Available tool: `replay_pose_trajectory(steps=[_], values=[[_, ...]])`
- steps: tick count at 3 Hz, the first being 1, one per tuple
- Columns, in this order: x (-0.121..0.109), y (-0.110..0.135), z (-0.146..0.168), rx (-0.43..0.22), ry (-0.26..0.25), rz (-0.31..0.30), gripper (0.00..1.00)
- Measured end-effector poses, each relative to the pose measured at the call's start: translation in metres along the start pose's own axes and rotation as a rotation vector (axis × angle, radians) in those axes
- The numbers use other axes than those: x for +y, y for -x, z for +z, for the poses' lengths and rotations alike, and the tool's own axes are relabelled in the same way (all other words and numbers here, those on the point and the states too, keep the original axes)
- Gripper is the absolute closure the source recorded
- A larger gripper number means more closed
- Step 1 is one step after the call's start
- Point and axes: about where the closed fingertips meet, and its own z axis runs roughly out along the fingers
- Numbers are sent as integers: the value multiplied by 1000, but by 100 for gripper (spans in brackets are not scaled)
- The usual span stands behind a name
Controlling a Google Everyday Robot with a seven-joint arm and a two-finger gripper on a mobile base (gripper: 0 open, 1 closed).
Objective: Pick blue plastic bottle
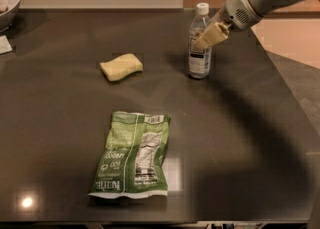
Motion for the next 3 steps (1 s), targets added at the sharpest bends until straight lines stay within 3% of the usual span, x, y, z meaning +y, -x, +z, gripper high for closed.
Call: replay_pose_trajectory(steps=[1,2,3], values=[[7,17,-14,-29,4,-17,87],[19,45,-39,-63,1,-67,100],[33,70,-63,-83,-1,-126,100]])
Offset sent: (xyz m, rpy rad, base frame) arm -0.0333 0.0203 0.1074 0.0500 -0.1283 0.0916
